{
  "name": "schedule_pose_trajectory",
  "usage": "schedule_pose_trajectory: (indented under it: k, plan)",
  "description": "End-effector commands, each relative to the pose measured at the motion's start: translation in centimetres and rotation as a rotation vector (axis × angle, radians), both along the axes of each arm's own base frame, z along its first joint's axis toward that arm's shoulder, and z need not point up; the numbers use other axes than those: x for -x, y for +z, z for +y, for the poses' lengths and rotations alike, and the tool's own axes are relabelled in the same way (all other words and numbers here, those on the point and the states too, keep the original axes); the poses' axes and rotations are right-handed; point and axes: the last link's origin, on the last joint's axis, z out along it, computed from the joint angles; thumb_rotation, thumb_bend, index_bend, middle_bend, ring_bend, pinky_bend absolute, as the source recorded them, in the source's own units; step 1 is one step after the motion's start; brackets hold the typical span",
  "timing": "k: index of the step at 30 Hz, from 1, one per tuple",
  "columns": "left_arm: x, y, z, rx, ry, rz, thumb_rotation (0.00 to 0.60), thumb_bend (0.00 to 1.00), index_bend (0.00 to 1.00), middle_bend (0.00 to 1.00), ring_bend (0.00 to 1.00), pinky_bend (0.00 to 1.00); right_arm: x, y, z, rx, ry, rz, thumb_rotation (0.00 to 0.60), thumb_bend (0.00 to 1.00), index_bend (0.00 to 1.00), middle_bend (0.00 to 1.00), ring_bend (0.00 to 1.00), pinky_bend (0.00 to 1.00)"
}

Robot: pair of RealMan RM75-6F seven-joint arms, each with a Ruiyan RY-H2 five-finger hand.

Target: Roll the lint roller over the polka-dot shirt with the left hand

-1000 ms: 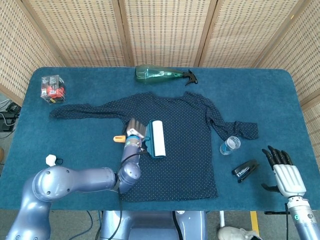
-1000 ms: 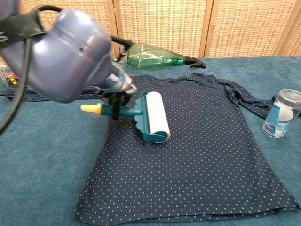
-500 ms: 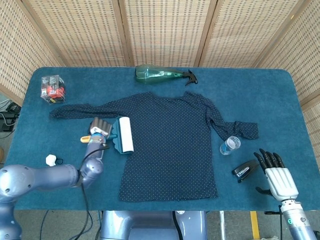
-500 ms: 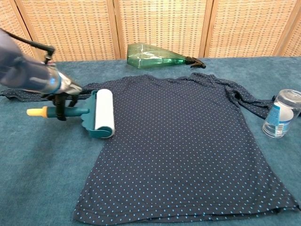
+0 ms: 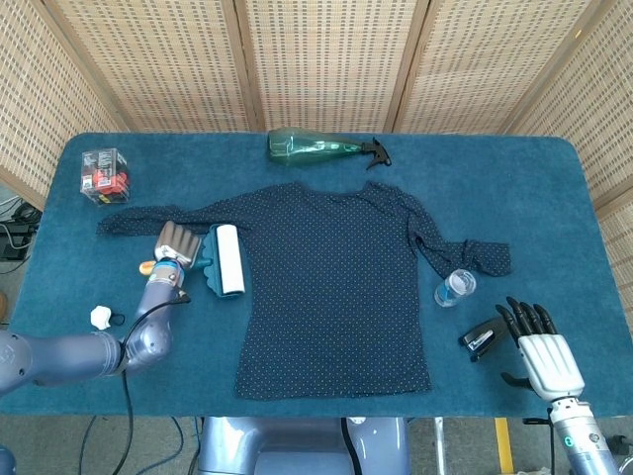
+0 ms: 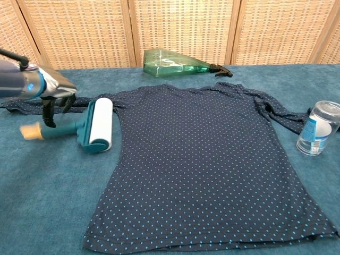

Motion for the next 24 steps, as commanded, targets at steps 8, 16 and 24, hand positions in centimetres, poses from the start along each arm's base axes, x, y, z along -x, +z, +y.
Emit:
schedule_pose_trajectory:
  k: [8, 16, 24]
  plan:
    - [0.3, 2.9, -1.9, -0.113, -0.092, -0.239, 0.6, 0.17, 0.0, 0.0, 0.0, 0.0, -0.3, 0.7, 0.1, 0.028, 0.017, -0.011, 0.6, 0.05, 0.0, 0.0, 0.0, 0.0]
    - [1.5, 7.3, -8.6, -0.237, -0.309, -0.615, 0.6, 0.17, 0.0, 0.0, 0.0, 0.0, -0.6, 2.1, 0.0, 0.098, 0.035, -0.036, 0.6, 0.05, 0.0, 0.0, 0.0, 0.0]
    - [6.1, 8.8, -14.8, -0.366, -0.32, -0.784, 0.6, 0.17, 0.0, 0.0, 0.0, 0.0, -0.7, 3.2, -0.1, 0.159, 0.037, -0.063, 0.6, 0.05, 0.0, 0.0, 0.0, 0.0]
